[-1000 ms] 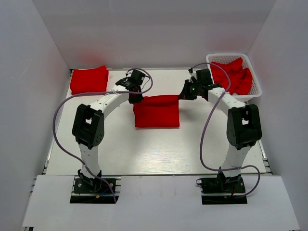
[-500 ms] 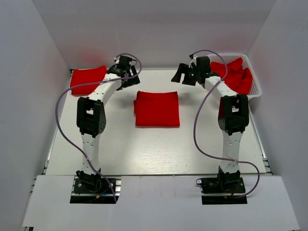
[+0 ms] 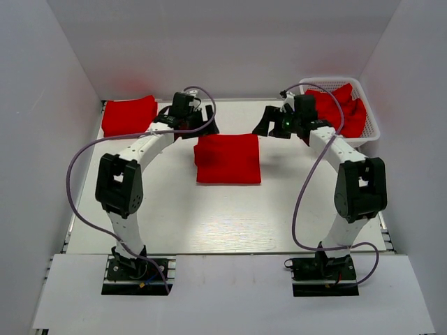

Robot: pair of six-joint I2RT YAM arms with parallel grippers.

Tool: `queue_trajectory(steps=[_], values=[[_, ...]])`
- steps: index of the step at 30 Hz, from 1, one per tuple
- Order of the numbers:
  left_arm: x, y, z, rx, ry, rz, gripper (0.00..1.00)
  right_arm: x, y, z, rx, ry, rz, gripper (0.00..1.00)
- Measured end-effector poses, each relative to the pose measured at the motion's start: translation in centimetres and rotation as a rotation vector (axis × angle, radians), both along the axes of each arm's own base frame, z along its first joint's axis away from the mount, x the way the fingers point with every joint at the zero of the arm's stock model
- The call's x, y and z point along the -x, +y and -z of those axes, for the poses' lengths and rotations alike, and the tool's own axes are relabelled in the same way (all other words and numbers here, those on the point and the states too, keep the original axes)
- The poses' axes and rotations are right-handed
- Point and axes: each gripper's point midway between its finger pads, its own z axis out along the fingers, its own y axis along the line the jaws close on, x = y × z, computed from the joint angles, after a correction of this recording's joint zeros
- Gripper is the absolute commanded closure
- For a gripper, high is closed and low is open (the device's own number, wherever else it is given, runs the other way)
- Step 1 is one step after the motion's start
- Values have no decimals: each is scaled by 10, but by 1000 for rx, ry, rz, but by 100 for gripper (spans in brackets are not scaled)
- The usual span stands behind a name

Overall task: Fold and stack the t-shirts
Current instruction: Fold the long partially folded tshirt into a neat square

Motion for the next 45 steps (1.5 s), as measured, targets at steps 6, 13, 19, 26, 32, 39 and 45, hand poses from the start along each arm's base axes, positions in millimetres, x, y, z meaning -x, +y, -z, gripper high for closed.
queue_trajectory(steps=[6, 13, 19, 26, 32, 39, 45], values=[[-18, -36, 21, 62, 5, 105, 0, -1, 13, 18, -40, 43, -43, 10], [-30, -25, 93, -8, 108, 67, 0, -22, 35, 75, -119, 162, -82, 10], [-34, -6, 111, -35, 89, 21, 0, -35, 48, 115, -202, 221, -100, 10], [-37, -1, 110, 15, 49, 18, 0, -42, 51, 115, -229, 207, -93, 10], [-41, 6, 100, 37, 59, 28, 0, -42, 49, 110, -212, 196, -88, 10], [-77, 20, 6, -37, -91, -25, 0, -26, 41, 35, -154, 37, -119, 10], [-34, 48, -57, -74, -171, -76, 0, 12, 11, -35, -74, -173, -42, 10]])
